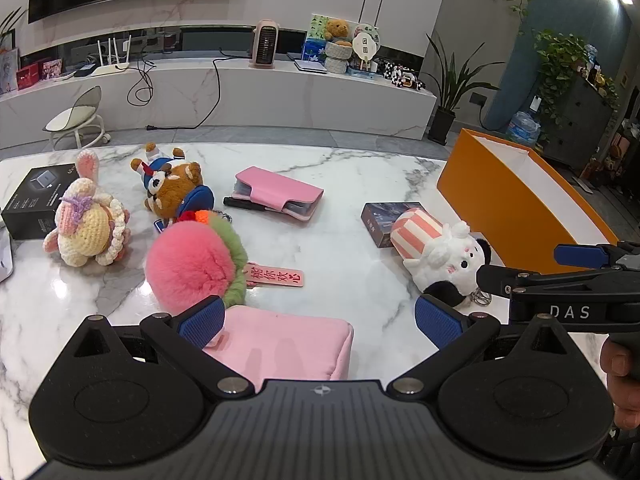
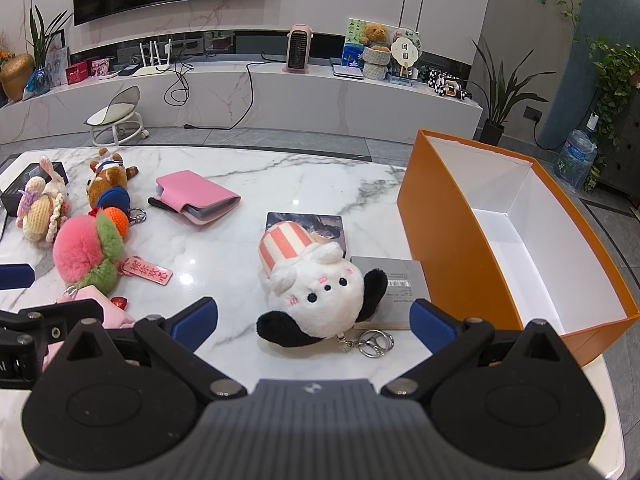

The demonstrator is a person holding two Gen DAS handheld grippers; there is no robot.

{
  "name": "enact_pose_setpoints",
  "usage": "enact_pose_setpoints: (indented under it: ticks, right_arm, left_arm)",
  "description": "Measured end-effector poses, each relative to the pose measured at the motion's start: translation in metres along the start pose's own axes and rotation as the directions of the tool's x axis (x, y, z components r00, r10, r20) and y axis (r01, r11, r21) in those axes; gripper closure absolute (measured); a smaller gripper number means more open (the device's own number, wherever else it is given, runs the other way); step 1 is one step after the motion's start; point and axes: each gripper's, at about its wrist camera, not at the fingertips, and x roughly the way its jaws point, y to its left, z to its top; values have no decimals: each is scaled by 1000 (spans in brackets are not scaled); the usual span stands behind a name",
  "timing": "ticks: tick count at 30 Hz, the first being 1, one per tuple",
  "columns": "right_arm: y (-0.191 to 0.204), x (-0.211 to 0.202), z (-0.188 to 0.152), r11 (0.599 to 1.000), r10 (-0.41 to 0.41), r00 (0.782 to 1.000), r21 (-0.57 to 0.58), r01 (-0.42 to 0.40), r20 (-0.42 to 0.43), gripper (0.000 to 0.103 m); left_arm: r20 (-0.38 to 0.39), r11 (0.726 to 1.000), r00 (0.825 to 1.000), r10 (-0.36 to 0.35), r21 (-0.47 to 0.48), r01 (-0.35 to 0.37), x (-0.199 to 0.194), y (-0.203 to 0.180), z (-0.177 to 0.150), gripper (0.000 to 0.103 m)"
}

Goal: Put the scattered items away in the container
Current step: 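Move the left tool to the pink pouch while the right tool approaches the white striped-hat plush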

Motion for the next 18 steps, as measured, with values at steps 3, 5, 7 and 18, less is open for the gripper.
enact_pose_setpoints:
  ticks: [3,5,7,18]
  right_arm:
    - [0,0,0,1000,0,1000,0,0,0,0]
    - [0,0,0,1000,0,1000,-1,0,0,0]
    - [0,0,0,1000,-1,1000,-1,1,0,0]
    - [0,0,0,1000,-2,1000,-1,2,0,0]
  left_arm:
    - [0,1000,1000,-1,-1,1,0,0,0,0]
    - [0,1000,1000,0,0,0,0,0,0,0]
    - [0,1000,1000,-1,0,1,0,0,0,0]
    - [-5,1000,1000,-5,8,5,0,-5,-1,0]
